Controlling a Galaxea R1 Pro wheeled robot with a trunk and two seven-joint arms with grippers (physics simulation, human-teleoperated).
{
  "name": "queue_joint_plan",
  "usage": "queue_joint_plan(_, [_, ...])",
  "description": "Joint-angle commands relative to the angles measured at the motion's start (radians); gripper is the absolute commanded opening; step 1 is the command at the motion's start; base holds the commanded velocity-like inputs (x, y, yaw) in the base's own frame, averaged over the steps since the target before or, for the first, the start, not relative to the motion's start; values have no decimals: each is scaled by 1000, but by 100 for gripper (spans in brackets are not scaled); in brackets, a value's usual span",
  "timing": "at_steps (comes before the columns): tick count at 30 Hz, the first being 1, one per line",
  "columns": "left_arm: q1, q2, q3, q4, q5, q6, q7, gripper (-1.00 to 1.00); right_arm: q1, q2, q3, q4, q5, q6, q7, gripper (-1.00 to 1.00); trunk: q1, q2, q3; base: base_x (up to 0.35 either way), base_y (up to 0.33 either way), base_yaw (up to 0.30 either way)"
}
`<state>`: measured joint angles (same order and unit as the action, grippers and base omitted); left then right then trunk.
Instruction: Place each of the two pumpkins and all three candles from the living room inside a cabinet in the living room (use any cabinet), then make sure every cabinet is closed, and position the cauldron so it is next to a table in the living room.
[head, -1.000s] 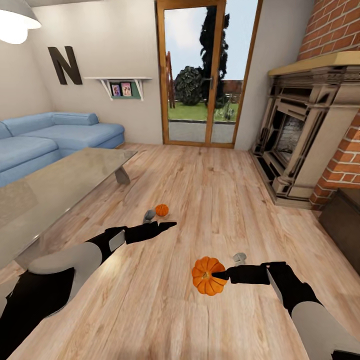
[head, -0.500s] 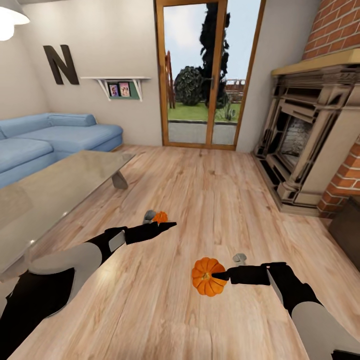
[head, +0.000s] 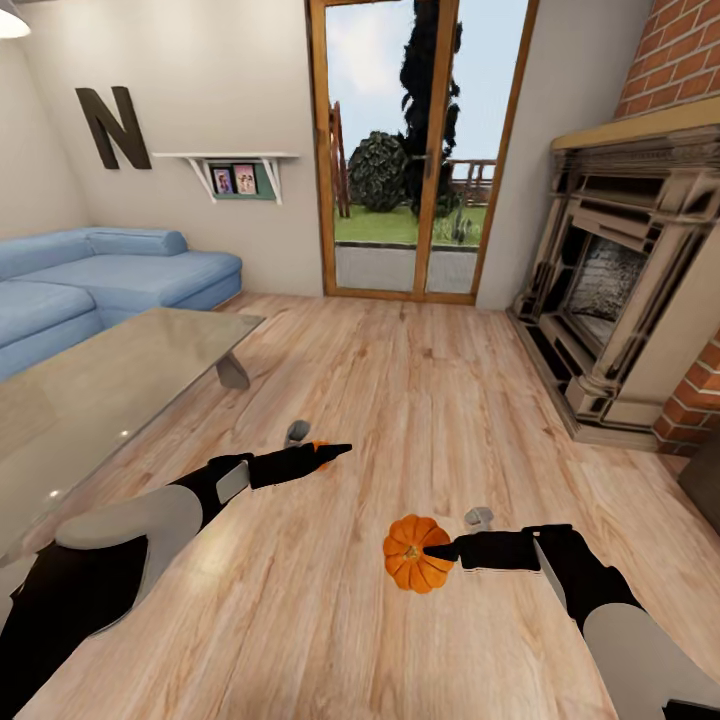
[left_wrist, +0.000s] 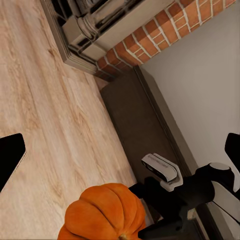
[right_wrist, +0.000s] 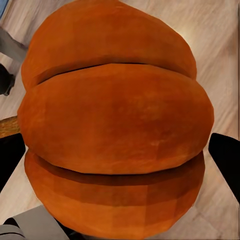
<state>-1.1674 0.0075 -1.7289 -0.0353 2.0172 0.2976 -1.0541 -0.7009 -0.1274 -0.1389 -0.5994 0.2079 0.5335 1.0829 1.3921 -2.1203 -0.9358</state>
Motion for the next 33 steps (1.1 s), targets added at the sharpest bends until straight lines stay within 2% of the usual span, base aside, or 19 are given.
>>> queue_joint_plan(1, [0, 1, 0, 0, 0, 0, -1, 100, 0, 0, -1, 0, -4, 2, 0, -100, 0, 0, 0, 336, 0, 0])
queue_joint_plan(7, [0, 4, 2, 7, 1, 0, -1, 100, 0, -1, -1, 0, -4, 1, -2, -100, 0, 0, 0, 336, 0, 0])
queue_joint_plan(11, [-1, 30, 3, 3, 1, 1, -3, 100, 0, -1, -1, -2, -4, 1, -9, -100, 0, 0, 0, 336, 0, 0])
queue_joint_plan(14, [-1, 40, 8, 2, 2, 1, -19, 100, 0, -1, -1, -2, -4, 1, -11, -100, 0, 0, 0, 336, 0, 0])
queue_joint_plan(33, [-2, 43, 8, 11, 0, 0, -30, 100, 0, -3, -1, -7, -2, 0, -40, -100, 0, 0, 0, 337, 0, 0])
